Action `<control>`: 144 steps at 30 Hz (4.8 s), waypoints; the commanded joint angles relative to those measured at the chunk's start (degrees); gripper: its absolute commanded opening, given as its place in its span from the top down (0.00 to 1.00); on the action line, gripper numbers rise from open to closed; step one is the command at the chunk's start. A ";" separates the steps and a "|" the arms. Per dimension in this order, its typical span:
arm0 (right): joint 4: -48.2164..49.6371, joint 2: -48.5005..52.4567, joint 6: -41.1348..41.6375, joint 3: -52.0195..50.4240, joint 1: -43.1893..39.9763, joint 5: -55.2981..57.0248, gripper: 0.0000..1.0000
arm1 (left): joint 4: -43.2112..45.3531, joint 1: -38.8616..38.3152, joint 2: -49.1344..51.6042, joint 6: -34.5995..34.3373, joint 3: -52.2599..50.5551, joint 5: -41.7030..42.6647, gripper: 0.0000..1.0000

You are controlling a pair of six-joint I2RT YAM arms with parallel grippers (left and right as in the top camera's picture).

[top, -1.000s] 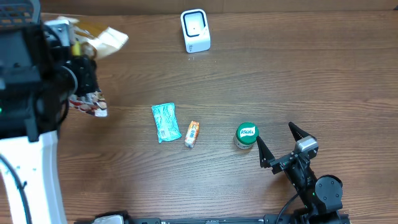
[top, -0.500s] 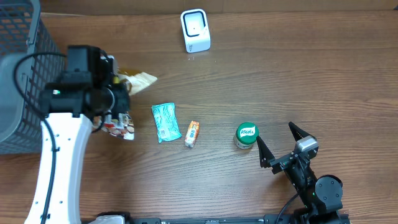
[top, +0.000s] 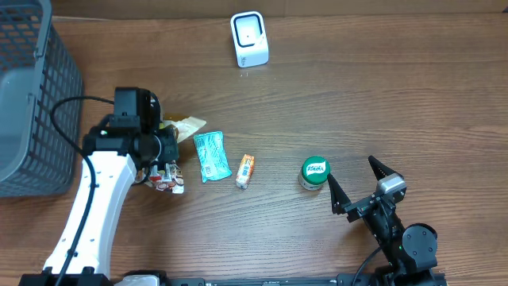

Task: Scan the item barcode
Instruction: 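Carry the snack packets to the table beside the wipes pack, then release the snack packets and raise the left gripper away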

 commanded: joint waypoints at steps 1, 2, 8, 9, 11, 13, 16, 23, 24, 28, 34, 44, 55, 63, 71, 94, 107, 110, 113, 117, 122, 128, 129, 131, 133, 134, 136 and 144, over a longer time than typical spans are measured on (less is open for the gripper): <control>0.26 -0.37 0.00 -0.61 -0.22 0.09 0.00 | 2.40 -0.42 -0.24 -2.19 -3.23 -4.50 0.96; 0.26 -0.37 0.00 -0.61 -0.22 0.09 0.00 | 3.67 -0.42 -0.24 -2.73 -4.39 -6.05 0.96; 0.26 -0.37 0.00 -0.61 -0.22 0.09 0.00 | 12.20 -0.42 -0.17 -4.59 -12.35 -7.50 0.96; 0.26 -0.37 0.00 -0.61 -0.22 0.09 0.00 | 14.01 -0.42 -0.13 -4.59 -13.73 -7.52 0.96; 0.26 -0.37 0.00 -0.61 -0.22 0.09 0.00 | 17.55 -0.42 -0.02 -4.66 -16.11 -7.54 0.96; 0.26 -0.37 0.00 -0.61 -0.22 0.09 0.00 | 20.37 -0.44 0.31 -6.05 -18.14 -7.76 0.96; 0.26 -0.37 0.00 -0.61 -0.22 0.09 0.00 | 22.51 -0.44 1.79 -8.72 -19.71 -7.69 0.96; 0.26 -0.37 0.00 -0.61 -0.22 0.09 0.00 | 24.44 -0.98 9.51 -11.41 -19.85 -2.91 0.96; 0.26 -0.37 0.00 -0.61 -0.22 0.09 0.00 | 24.81 -1.25 10.62 -11.37 -19.82 -2.12 0.96; 0.26 -0.37 0.00 -0.61 -0.22 0.09 0.00 | 26.82 -3.39 14.43 -9.42 -19.15 1.14 0.96; 0.26 -0.37 0.00 -0.61 -0.22 0.09 0.00 | 26.45 -7.65 14.64 -7.17 -17.18 1.11 0.94; 0.26 -0.37 0.00 -0.61 -0.22 0.09 0.00 | 23.61 -12.31 14.64 -7.63 -13.57 10.71 0.92; 0.26 -0.37 0.00 -0.61 -0.22 0.09 0.00 | 15.26 -11.98 14.60 -9.68 -3.43 0.72 0.96; 0.26 -0.37 0.00 -0.61 -0.22 0.09 0.00 | 7.41 -12.00 14.69 -9.70 0.55 -8.74 0.95; 0.26 -0.37 0.00 -0.61 -0.22 0.09 0.00 | 13.31 -12.00 14.78 -10.14 -6.25 -8.76 0.95; 0.26 -0.37 0.00 -0.61 -0.22 0.09 0.00 | -2.93 -11.50 14.62 -7.30 9.16 -8.92 0.37; 0.26 -0.37 0.00 -0.61 -0.22 0.09 0.00 | -10.19 -11.61 14.69 -7.58 8.33 -9.68 0.53; 0.26 -0.37 0.00 -0.61 -0.22 0.09 0.00 | -10.14 -11.61 14.69 -8.02 7.48 -9.60 0.55; 0.26 -0.37 0.00 -0.61 -0.22 0.09 0.00 | -9.16 -11.61 14.69 -8.20 5.81 -9.66 0.55; 0.26 -0.37 0.00 -0.61 -0.22 0.09 0.00 | -5.38 -11.61 14.69 -8.61 2.23 -9.73 0.58; 0.26 -0.37 0.00 -0.61 -0.22 0.09 0.00 | -2.67 -11.23 14.67 -8.59 -0.17 -14.12 0.80; 0.26 -0.37 0.00 -0.61 -0.22 0.09 0.00 | -2.91 -10.01 14.62 -8.59 -0.04 -14.36 0.85; 0.26 -0.37 0.00 -0.61 -0.22 0.09 0.00 | -2.95 -9.92 14.62 -8.59 -0.04 -14.36 0.85; 0.26 -0.37 0.00 -0.61 -0.22 0.09 0.00 | -2.91 -9.92 14.62 -8.59 -0.04 -14.36 0.83; 0.26 -0.37 0.00 -0.61 -0.22 0.09 0.00 | -2.91 -9.92 14.62 -8.59 -0.04 -14.38 0.82; 0.26 -0.37 0.00 -0.61 -0.22 0.09 0.00 | -2.97 -9.92 14.62 -8.57 0.04 -14.43 0.82; 0.26 -0.37 0.00 -0.61 -0.22 0.09 0.00 | -3.43 -9.64 14.62 -8.59 0.61 -14.38 0.81; 0.26 -0.37 0.00 -0.61 -0.22 0.09 0.00 | -10.29 -6.01 14.23 -8.52 11.80 -14.19 0.66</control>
